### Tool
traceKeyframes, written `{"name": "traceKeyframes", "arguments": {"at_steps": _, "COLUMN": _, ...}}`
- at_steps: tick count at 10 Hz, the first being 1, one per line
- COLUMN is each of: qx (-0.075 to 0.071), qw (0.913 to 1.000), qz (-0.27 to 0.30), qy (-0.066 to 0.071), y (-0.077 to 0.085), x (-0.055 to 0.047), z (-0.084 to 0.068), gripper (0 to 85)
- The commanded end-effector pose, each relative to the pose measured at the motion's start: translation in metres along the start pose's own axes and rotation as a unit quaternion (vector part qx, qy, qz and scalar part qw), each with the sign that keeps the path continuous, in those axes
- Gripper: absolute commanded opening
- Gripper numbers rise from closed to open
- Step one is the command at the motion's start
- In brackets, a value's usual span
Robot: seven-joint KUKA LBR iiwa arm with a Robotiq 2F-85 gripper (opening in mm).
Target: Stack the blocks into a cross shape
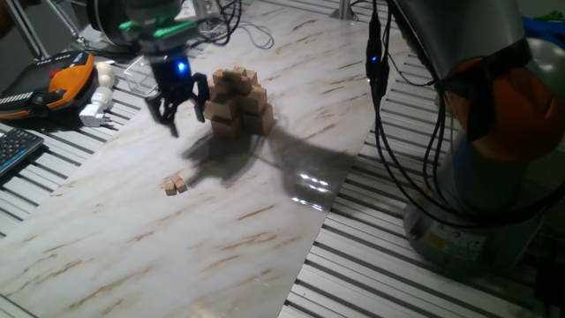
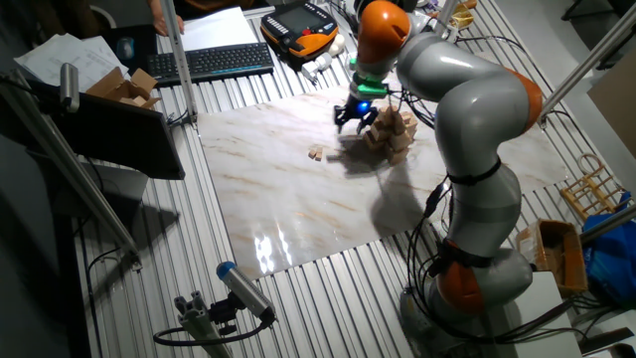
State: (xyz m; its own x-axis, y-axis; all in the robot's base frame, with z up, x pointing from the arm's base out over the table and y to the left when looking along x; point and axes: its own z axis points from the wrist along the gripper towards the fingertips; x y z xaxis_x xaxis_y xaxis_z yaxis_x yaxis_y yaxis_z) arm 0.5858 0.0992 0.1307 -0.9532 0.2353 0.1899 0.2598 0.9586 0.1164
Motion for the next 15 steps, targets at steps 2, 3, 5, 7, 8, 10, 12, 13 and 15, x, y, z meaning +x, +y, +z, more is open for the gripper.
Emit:
{"name": "traceKeyframes", "arguments": {"at_steps": 2, "qx": -0.001, "qw": 1.0000, "qz": 0.002, "qy": -0.006, "y": 0.005, "x": -0.010, "z": 0.011, "gripper": 68.0}}
{"name": "traceKeyframes", "arguments": {"at_steps": 3, "qx": 0.001, "qw": 0.9999, "qz": -0.001, "qy": -0.013, "y": 0.006, "x": -0.020, "z": 0.017, "gripper": 68.0}}
{"name": "traceKeyframes", "arguments": {"at_steps": 5, "qx": 0.001, "qw": 0.9998, "qz": -0.001, "qy": -0.020, "y": 0.009, "x": -0.033, "z": 0.030, "gripper": 68.0}}
{"name": "traceKeyframes", "arguments": {"at_steps": 7, "qx": 0.000, "qw": 0.9992, "qz": 0.020, "qy": -0.034, "y": 0.015, "x": -0.027, "z": 0.038, "gripper": 51.0}}
{"name": "traceKeyframes", "arguments": {"at_steps": 8, "qx": 0.011, "qw": 0.9978, "qz": 0.035, "qy": -0.055, "y": 0.018, "x": -0.025, "z": 0.043, "gripper": 51.0}}
{"name": "traceKeyframes", "arguments": {"at_steps": 10, "qx": 0.016, "qw": 0.9964, "qz": 0.046, "qy": -0.070, "y": 0.019, "x": -0.030, "z": 0.049, "gripper": 51.0}}
{"name": "traceKeyframes", "arguments": {"at_steps": 12, "qx": 0.012, "qw": 0.9962, "qz": 0.051, "qy": -0.069, "y": 0.022, "x": -0.030, "z": 0.056, "gripper": 51.0}}
{"name": "traceKeyframes", "arguments": {"at_steps": 13, "qx": 0.012, "qw": 0.9955, "qz": 0.057, "qy": -0.075, "y": 0.024, "x": -0.027, "z": 0.062, "gripper": 51.0}}
{"name": "traceKeyframes", "arguments": {"at_steps": 15, "qx": 0.013, "qw": 0.9942, "qz": 0.065, "qy": -0.085, "y": 0.028, "x": -0.024, "z": 0.072, "gripper": 51.0}}
